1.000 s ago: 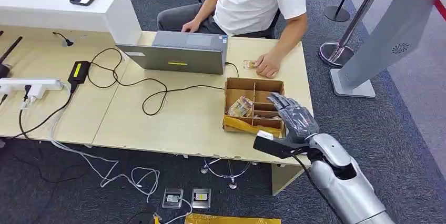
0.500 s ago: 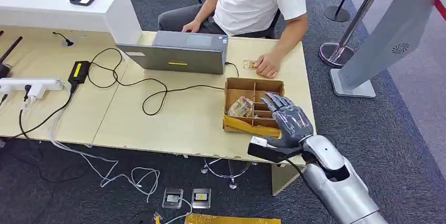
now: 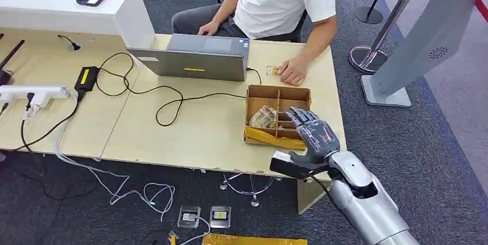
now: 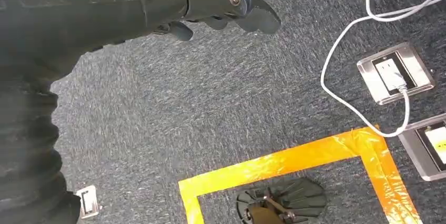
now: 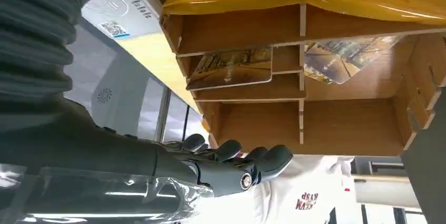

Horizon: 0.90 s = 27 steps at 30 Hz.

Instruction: Pass the card to the sensor for recognition and then transmit it.

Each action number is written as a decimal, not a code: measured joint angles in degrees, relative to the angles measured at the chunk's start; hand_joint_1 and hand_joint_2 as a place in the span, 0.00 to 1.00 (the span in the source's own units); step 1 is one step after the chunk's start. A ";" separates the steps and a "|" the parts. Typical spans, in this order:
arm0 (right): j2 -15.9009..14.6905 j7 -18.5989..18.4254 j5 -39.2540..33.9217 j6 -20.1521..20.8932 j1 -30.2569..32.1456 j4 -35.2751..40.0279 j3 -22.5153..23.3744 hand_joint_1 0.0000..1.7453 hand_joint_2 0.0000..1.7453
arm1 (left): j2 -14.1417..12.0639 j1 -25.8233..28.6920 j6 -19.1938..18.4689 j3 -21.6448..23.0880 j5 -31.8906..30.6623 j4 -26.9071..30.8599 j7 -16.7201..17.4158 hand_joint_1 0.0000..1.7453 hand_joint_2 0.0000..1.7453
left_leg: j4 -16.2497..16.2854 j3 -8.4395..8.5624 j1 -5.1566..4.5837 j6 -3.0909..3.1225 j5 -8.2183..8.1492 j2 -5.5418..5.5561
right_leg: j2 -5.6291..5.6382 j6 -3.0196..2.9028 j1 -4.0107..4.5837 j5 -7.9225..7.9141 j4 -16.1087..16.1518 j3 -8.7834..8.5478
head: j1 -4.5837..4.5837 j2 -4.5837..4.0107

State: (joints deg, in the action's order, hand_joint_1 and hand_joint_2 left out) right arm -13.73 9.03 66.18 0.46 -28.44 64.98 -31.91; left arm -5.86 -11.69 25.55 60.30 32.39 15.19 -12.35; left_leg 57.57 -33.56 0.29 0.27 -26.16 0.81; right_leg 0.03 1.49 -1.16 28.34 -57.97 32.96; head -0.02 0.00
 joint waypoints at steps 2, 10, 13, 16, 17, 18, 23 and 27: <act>0.37 0.28 0.00 -0.65 -0.24 -1.15 0.00 0.00 1.00 | 0.00 0.00 0.00 0.00 0.05 0.00 0.00 0.00 1.00 | 0.00 0.00 0.00 0.00 0.00 0.00 | 0.01 0.00 0.00 0.00 0.00 0.01 | 0.00 -0.02; 1.01 0.74 0.00 -1.38 -0.66 -3.41 0.00 0.00 1.00 | 0.00 0.01 0.02 0.00 0.11 0.00 0.00 0.00 1.00 | 0.00 -0.01 0.00 0.00 0.00 0.00 | 0.00 0.00 0.00 0.00 0.00 0.00 | 0.00 -0.02; 1.27 0.79 0.00 -1.79 -1.06 -4.44 0.02 0.00 1.00 | 0.00 0.01 0.02 0.00 0.13 0.00 -0.02 0.00 1.00 | 0.00 -0.01 0.00 0.00 0.00 0.00 | -0.01 0.00 0.00 0.00 0.00 0.00 | 0.00 -0.02; 1.38 0.83 -0.02 -2.29 -1.37 -5.27 0.02 0.00 1.00 | 0.02 0.01 0.04 0.00 0.09 0.00 0.00 0.00 1.00 | 0.00 0.00 0.00 0.00 0.00 0.01 | -0.01 0.00 0.00 0.00 0.00 0.00 | 0.00 -0.02; 1.38 0.85 -0.04 -2.40 -1.44 -5.49 0.02 0.00 1.00 | 0.02 0.00 0.04 0.00 0.09 0.00 -0.02 0.00 1.00 | 0.00 0.00 0.00 0.00 0.00 0.00 | -0.01 0.00 0.00 0.00 0.00 0.00 | 0.00 -0.02; 1.38 0.83 -0.07 -2.47 -1.46 -5.70 0.02 0.00 1.00 | 0.02 0.00 0.04 0.00 0.07 0.00 -0.02 0.00 1.00 | 0.00 0.00 0.00 0.00 0.00 0.00 | -0.01 0.00 0.00 0.00 0.00 0.00 | 0.00 -0.02; 1.40 0.83 -0.15 -2.56 -1.59 -6.58 0.04 0.00 1.00 | 0.02 0.00 0.04 0.00 0.05 0.00 -0.02 0.00 1.00 | 0.00 0.00 0.00 0.00 0.00 0.00 | -0.01 0.00 0.00 0.00 0.00 0.00 | 0.00 -0.02; 1.44 0.85 -0.26 -3.04 -1.68 -7.32 0.04 0.00 1.00 | 0.02 0.00 0.07 0.00 0.00 0.00 -0.02 0.00 1.00 | 0.00 0.00 0.00 0.00 0.00 0.00 | 0.00 0.00 0.00 0.00 0.00 0.00 | 0.00 -0.02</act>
State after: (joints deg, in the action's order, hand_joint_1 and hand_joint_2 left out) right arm -12.28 9.88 65.92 -2.58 -30.12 57.66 -31.87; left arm -5.84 -11.69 25.62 60.30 32.39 15.19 -12.37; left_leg 57.57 -33.57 0.28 0.27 -26.16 0.81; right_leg 0.03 1.48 -1.16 28.34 -57.97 32.97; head -0.02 -0.02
